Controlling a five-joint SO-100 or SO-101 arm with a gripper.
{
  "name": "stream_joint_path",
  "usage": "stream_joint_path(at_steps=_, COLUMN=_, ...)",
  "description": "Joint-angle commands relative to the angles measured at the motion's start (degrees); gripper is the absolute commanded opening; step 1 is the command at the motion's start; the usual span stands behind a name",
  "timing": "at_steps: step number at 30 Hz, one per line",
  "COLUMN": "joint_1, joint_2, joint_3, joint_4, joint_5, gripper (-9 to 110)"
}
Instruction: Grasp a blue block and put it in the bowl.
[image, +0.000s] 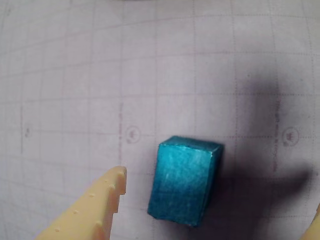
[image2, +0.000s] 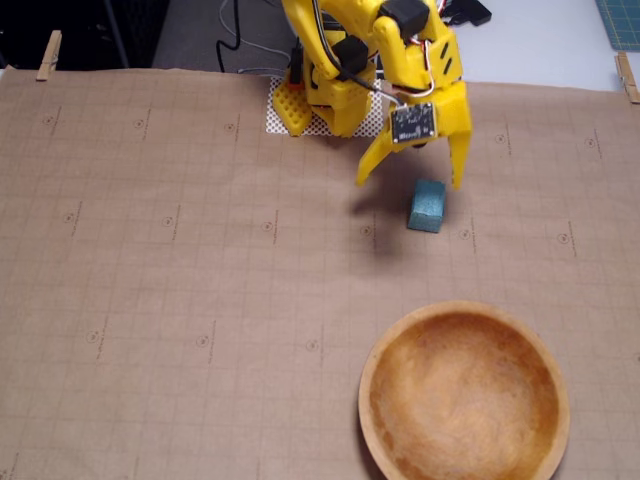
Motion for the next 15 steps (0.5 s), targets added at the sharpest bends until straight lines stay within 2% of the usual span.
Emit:
stream_joint_path(at_steps=1, joint_1=0.79, joint_2=-2.11, joint_3=-1.41, joint_4=-1.05, joint_5=-0.44, gripper=50)
stream_joint_path(at_steps=8, joint_1=0.00, joint_2=-5.27, joint_3=-0.70, joint_4=-1.14, joint_5=-0.79, gripper=50)
stream_joint_path(at_steps=15, joint_1=-6.15, joint_2=-5.80, joint_3=-0.79, joint_4=-1.05, joint_5=-0.79, gripper=50)
